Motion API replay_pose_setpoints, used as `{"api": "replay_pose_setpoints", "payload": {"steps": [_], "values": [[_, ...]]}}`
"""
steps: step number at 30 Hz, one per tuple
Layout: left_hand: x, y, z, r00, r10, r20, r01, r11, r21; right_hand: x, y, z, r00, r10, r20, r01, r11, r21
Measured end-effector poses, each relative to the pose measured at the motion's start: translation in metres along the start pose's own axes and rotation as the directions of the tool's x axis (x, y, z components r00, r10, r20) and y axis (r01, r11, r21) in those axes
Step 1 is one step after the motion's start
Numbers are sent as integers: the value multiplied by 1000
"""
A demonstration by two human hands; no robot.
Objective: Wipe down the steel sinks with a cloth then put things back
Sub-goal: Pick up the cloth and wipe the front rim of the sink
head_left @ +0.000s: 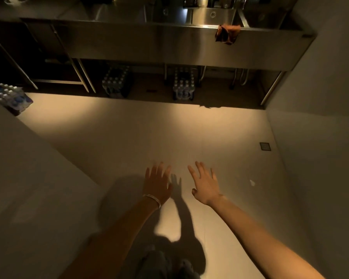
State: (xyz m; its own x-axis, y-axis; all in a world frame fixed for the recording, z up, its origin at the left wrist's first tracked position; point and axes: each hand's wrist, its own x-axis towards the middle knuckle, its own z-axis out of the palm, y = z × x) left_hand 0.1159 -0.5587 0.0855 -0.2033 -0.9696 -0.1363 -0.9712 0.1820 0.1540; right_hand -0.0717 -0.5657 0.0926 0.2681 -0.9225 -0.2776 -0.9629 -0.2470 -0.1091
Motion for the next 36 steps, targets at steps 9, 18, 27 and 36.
{"api": "replay_pose_setpoints", "payload": {"steps": [9,18,27,36], "values": [[136,-62,-37,997,69,16,-70,995,71,132,-1,-45,996,83,-40,-84,996,-2],[262,-100,-89,986,164,4,-164,981,100,228,1,-94,976,194,-100,-186,979,84],[372,-86,-85,977,203,69,-211,967,144,319,54,-104,964,247,-100,-236,965,110],[499,-51,-98,985,151,88,-160,981,109,426,145,-135,974,220,-53,-214,972,100]]}}
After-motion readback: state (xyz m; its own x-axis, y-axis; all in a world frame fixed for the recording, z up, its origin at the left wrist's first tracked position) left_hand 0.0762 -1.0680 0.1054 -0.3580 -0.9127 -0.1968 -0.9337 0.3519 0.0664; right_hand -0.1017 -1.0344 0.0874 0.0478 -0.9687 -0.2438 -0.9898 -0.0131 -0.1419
